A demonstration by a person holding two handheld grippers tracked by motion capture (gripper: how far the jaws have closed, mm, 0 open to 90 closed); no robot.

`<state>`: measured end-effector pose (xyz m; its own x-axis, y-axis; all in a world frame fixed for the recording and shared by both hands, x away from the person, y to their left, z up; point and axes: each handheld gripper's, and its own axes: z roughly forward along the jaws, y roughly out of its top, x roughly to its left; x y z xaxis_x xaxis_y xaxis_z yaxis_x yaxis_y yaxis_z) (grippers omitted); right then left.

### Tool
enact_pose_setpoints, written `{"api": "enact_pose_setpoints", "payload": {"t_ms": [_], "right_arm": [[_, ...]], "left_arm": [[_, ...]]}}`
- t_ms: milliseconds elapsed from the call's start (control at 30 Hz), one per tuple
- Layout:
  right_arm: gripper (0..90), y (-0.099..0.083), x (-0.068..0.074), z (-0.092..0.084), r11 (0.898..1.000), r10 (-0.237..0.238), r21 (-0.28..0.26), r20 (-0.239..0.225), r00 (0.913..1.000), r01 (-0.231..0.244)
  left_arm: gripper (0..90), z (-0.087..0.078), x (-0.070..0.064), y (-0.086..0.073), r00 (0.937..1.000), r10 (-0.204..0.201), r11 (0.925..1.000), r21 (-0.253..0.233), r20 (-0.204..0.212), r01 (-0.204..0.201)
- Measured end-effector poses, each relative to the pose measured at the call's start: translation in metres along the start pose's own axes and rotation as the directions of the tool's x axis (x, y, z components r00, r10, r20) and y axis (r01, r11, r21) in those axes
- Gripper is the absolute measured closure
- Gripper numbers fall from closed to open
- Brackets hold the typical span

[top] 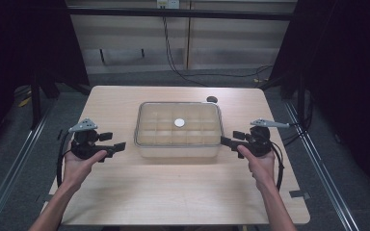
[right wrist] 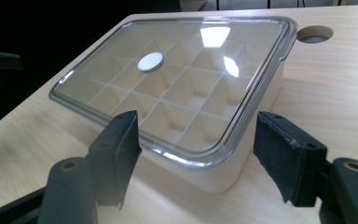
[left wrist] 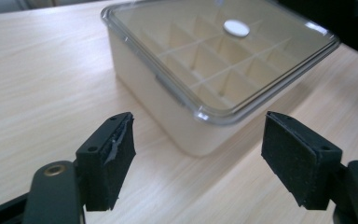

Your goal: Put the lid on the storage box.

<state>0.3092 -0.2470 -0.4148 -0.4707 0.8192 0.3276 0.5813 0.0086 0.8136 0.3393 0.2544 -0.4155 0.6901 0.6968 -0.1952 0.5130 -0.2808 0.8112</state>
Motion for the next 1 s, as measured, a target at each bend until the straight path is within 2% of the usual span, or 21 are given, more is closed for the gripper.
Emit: {"api": "enact_pose_setpoints", "payload": {"t_ms": [100, 200, 300, 467, 600, 667, 767, 833, 900, 967, 1000], "right_arm": [[30.5, -0.009, 0.005, -0.007, 1.000, 0.003, 0.000, -0.005, 1.0000, -0.003], [29.9, -0.017, 0.007, -0.013, 1.000, 0.003, 0.007, -0.009, 1.0000, -0.003], [29.6, -0.025, 0.010, -0.020, 1.000, 0.007, 0.007, -0.005, 1.0000, -0.007], [28.8, -0.037, 0.014, -0.029, 1.000, 0.021, -0.014, -0.009, 0.9997, -0.021], [28.3, -0.047, 0.014, -0.036, 0.999, 0.030, -0.018, -0.003, 0.9996, -0.030], [28.1, -0.052, 0.014, -0.039, 0.999, 0.036, -0.014, 0.000, 0.9994, -0.036], [27.2, -0.059, 0.016, -0.042, 1.000, 0.030, 0.000, 0.001, 0.9995, -0.030], [27.0, -0.065, 0.018, -0.043, 1.000, 0.027, 0.012, 0.007, 0.9996, -0.027], [26.9, -0.070, 0.020, -0.044, 0.999, 0.026, 0.021, 0.008, 0.9996, -0.026], [26.8, -0.074, 0.021, -0.046, 0.999, 0.033, 0.026, 0.006, 0.9994, -0.033], [26.7, -0.076, 0.021, -0.046, 0.999, 0.029, 0.031, 0.004, 0.9996, -0.029]], "left_arm": [[25.7, -0.002, -0.001, -0.010, 0.9999, -0.012, 0.9999, 0.009, -0.001, 0.012], [25.7, -0.003, -0.003, -0.019, 0.9999, -0.006, 0.9997, 0.024, -0.014, 0.007], [25.6, -0.005, -0.006, -0.025, 0.9999, -0.009, 0.9996, 0.027, -0.007, 0.009], [25.6, -0.015, -0.016, -0.035, 0.9997, 0.025, 0.9994, 0.023, -0.001, -0.025], [25.6, -0.021, -0.021, -0.045, 0.9996, 0.026, 0.9992, 0.031, 0.009, -0.026], [25.4, -0.024, -0.025, -0.052, 0.9997, 0.012, 0.9983, 0.057, 0.021, -0.014], [25.2, -0.028, -0.032, -0.059, 0.9995, 0.029, 0.9978, 0.058, 0.012, -0.030], [25.3, -0.030, -0.033, -0.064, 0.9996, 0.016, 0.9980, 0.062, 0.024, -0.017], [25.6, -0.030, -0.033, -0.070, 0.9999, 0.003, 0.9976, 0.069, 0.011, -0.004], [25.5, -0.031, -0.033, -0.075, 0.9988, -0.030, 0.9968, 0.075, 0.040, 0.027], [25.6, -0.033, -0.033, -0.079, 0.9991, -0.031, 0.9963, 0.082, 0.030, 0.028]]}}
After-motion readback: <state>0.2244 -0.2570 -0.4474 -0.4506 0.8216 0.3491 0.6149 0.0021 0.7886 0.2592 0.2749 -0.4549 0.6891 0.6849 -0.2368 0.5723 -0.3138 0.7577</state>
